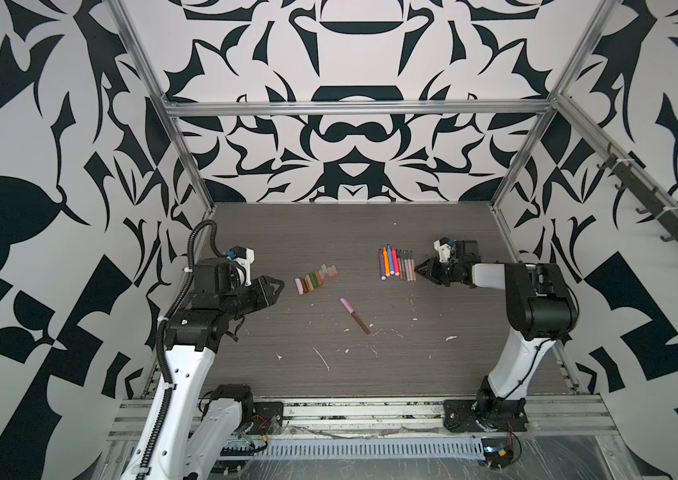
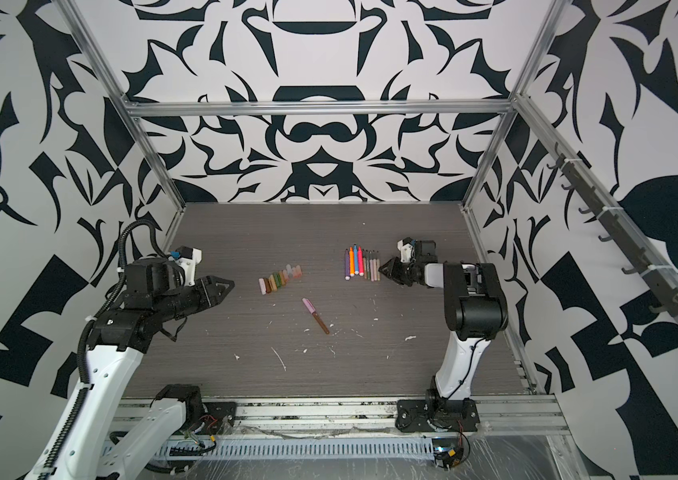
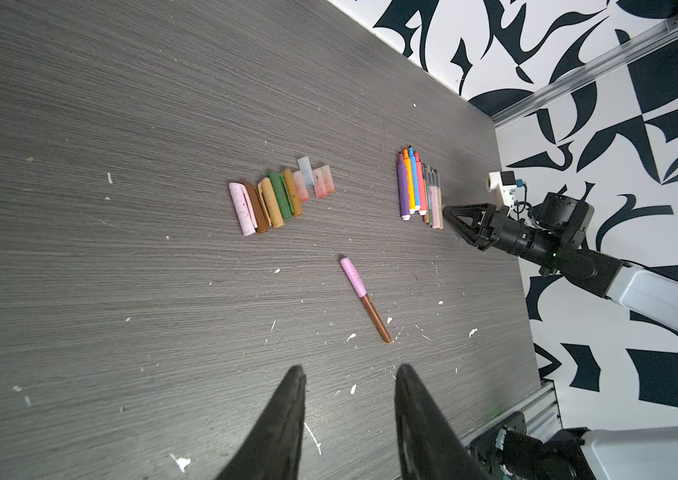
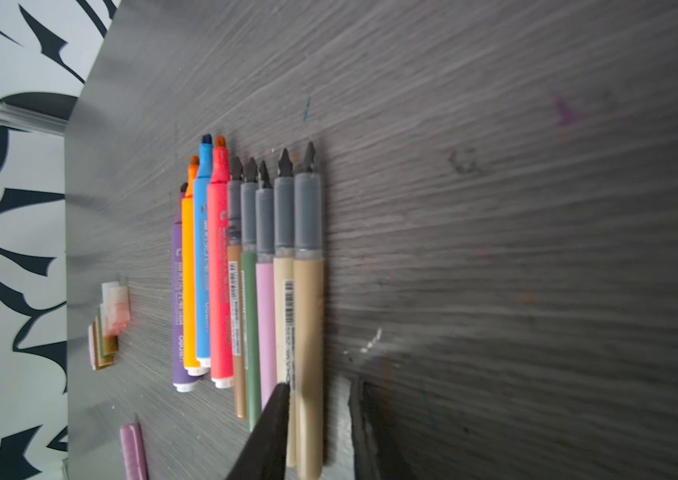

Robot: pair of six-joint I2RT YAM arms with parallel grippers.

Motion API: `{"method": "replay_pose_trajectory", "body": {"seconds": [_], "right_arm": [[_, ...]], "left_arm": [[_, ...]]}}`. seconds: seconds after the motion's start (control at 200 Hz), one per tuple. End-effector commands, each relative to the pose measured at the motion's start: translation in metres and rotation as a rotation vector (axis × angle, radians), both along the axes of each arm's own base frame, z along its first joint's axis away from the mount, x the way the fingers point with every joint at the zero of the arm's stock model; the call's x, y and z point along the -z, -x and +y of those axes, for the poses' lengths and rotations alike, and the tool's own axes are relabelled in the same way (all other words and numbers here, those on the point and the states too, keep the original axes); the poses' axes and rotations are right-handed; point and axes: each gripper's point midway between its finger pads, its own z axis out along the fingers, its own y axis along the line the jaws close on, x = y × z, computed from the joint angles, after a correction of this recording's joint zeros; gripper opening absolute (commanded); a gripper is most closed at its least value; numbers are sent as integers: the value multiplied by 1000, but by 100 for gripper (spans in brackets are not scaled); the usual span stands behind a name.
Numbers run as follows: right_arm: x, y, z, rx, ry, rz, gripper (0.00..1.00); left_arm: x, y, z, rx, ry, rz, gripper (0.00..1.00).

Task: Open the pen caps
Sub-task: 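Carry the uncapped tan pen to the marker bundle with the right gripper, then lay the tan pen beside the marker bundle and open the right gripper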

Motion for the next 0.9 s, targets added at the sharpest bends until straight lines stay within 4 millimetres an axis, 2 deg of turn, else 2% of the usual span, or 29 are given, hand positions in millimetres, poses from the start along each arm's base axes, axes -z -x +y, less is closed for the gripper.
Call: {"method": "replay_pose_trajectory", "body": {"seconds": [0.0, 0.475, 0.67, 0.895], "right_arm": [[9, 4, -3, 12, 26, 37, 30], [13, 3, -3, 13, 25, 58, 28], [18, 2, -2, 8, 20, 86, 20], [20, 1, 0, -2, 10, 103, 15]], "left_arm": [[3, 3, 2, 0, -16, -2, 39], [5, 2, 2, -1, -15, 6, 38], [5, 1, 2, 1, -14, 7, 38], [5, 1, 2, 1, -13, 11, 38]]}}
